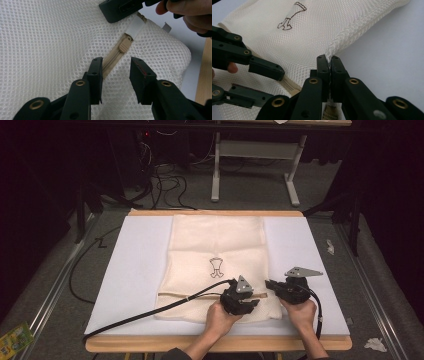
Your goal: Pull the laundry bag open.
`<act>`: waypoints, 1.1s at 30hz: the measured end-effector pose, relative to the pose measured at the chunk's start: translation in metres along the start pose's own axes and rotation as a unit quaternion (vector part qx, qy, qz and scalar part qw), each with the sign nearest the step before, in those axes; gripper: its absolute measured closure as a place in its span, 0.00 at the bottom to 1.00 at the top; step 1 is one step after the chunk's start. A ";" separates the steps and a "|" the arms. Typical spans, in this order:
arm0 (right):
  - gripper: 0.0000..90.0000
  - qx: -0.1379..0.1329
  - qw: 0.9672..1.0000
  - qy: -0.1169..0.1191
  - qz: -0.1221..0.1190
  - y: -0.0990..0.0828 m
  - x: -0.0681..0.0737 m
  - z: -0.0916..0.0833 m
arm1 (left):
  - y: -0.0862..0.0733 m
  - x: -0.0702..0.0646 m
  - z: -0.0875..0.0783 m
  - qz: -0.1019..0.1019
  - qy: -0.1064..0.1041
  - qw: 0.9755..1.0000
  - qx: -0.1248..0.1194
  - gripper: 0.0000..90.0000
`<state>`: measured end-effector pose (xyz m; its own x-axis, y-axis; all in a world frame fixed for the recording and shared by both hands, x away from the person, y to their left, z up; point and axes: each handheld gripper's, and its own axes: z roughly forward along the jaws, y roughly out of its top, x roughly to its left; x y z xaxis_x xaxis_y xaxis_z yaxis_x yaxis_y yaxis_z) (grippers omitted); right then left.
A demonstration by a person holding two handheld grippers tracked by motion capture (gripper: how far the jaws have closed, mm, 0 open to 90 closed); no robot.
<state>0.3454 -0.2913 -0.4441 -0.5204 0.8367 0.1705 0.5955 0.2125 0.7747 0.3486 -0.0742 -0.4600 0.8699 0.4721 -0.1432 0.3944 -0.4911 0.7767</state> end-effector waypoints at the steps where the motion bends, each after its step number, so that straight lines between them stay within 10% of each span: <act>1: 0.99 0.000 1.000 0.000 -0.001 0.000 0.000 0.000 | 0.000 0.000 0.001 0.002 0.000 1.000 0.002 0.70; 33: 0.99 -0.005 1.000 0.015 -0.006 0.007 0.008 0.002 | 0.005 -0.004 0.011 0.001 -0.035 0.999 -0.021 0.84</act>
<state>0.3468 -0.2822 -0.4383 -0.5459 0.8183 0.1801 0.5834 0.2170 0.7827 0.3499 -0.0869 -0.4623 0.8901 0.4178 -0.1822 0.3804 -0.4606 0.8020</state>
